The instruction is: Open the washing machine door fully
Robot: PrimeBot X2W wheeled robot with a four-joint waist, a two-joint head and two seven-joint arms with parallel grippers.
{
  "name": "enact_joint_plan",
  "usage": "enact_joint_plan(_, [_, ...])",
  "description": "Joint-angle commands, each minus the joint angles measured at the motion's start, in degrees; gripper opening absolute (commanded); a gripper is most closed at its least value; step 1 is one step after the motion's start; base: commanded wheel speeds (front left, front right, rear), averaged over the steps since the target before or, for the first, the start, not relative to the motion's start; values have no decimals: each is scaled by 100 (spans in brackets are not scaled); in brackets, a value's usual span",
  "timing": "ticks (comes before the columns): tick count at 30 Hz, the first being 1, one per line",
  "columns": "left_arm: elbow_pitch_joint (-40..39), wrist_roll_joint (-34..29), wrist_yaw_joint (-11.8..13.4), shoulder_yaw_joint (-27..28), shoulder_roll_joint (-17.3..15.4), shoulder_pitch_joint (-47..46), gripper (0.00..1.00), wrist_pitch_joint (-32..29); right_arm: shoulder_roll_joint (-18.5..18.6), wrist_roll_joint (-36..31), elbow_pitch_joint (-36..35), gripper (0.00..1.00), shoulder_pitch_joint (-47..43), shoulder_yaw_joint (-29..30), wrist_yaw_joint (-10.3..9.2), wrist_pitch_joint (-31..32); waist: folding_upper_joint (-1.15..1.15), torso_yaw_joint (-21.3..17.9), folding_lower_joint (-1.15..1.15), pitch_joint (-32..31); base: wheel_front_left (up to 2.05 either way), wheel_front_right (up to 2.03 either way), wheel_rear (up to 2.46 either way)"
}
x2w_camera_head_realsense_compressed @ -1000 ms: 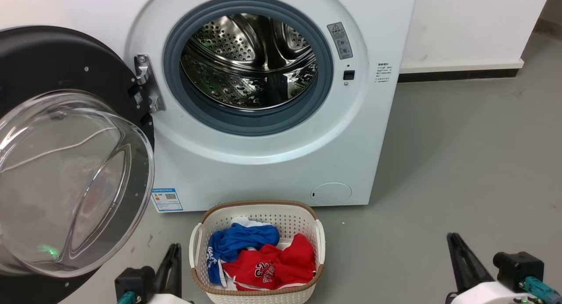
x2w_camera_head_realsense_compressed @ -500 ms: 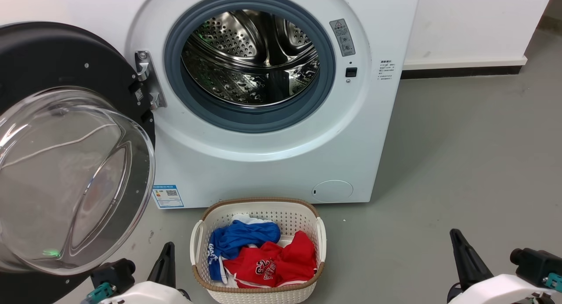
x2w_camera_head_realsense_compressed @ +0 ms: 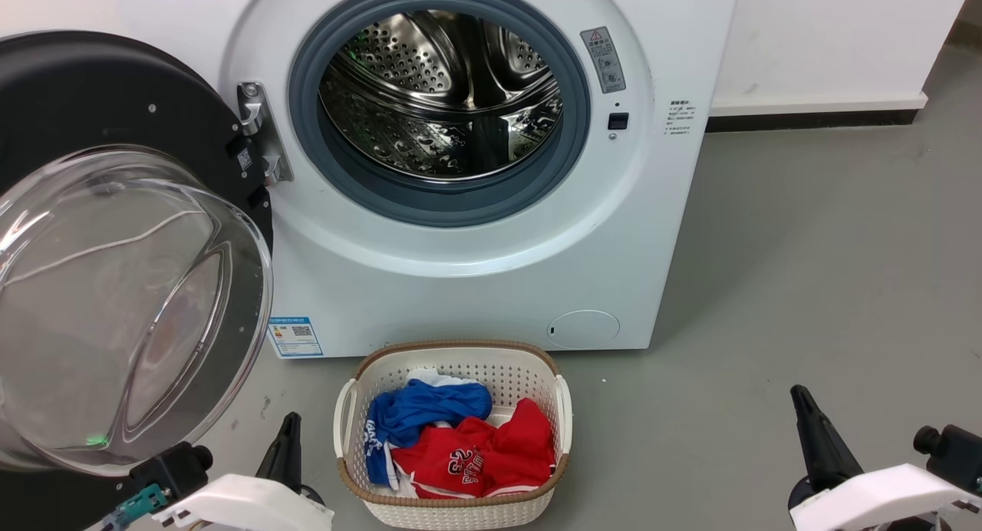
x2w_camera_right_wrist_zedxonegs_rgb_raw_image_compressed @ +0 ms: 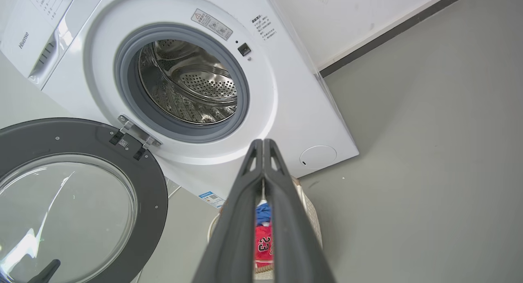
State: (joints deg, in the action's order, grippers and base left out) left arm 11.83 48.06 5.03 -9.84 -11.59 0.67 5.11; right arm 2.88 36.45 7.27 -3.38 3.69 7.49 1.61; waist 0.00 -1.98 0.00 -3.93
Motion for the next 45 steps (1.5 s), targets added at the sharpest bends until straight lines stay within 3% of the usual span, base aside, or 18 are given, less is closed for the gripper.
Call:
enact_joint_plan(1, [-57, 155, -54, 97, 8, -202, 0, -39, 1, 202, -48, 0, 195, 19, 1, 26, 0, 3, 0, 6, 0, 0, 0])
enact_joint_plan(45, [93, 2605, -753, 987, 498, -513, 0, -687, 0, 3285, 365, 0, 663, 175, 1, 299, 0, 94, 0, 194, 0, 0, 0])
